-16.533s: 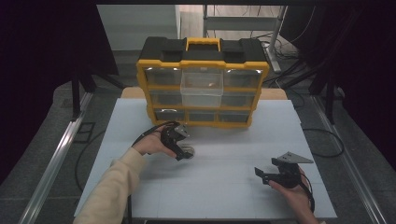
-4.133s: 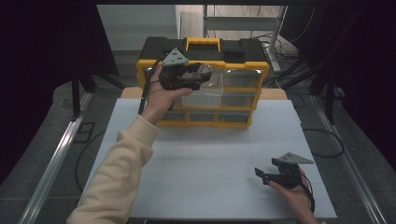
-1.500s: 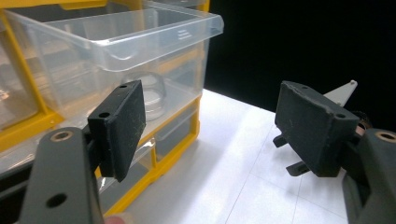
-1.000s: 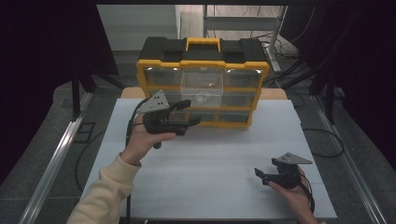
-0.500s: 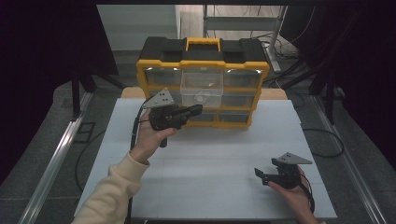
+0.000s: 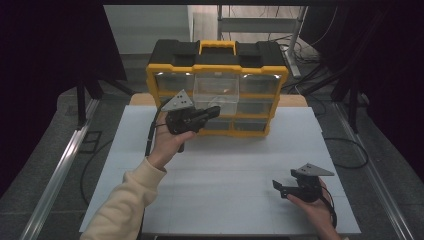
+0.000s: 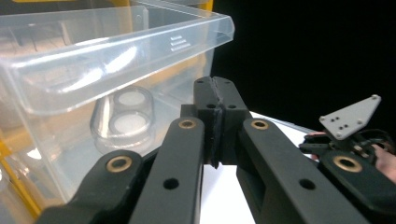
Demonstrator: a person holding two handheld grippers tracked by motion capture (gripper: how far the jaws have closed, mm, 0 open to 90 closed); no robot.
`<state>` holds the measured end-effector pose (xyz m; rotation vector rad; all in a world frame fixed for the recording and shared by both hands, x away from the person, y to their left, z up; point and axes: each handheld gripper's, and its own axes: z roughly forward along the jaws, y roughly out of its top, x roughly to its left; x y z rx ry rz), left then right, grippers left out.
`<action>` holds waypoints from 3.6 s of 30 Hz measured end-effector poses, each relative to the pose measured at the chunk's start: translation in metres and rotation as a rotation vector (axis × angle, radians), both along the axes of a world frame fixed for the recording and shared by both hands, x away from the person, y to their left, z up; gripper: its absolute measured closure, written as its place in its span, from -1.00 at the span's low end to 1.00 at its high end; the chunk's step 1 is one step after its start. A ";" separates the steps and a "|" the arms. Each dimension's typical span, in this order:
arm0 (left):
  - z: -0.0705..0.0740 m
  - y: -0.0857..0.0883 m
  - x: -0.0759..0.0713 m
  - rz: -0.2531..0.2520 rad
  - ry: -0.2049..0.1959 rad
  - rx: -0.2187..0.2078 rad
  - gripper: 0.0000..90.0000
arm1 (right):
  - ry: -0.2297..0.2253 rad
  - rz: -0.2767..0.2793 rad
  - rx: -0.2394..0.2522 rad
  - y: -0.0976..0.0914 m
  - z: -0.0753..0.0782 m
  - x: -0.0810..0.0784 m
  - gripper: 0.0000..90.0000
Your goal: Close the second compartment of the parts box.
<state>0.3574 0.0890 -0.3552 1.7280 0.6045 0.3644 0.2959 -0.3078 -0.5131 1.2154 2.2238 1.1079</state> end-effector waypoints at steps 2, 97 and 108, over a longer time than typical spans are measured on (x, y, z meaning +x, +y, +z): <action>0.000 -0.001 0.002 0.002 0.001 -0.003 0.97 | -0.001 -0.001 0.000 0.000 0.000 0.000 -0.65; 0.001 -0.004 0.048 0.134 0.015 0.014 0.96 | -0.002 -0.001 0.008 -0.001 0.001 0.000 -0.66; -0.001 -0.005 0.056 0.144 0.024 -0.006 0.96 | -0.002 0.000 0.012 -0.001 0.002 0.000 -0.66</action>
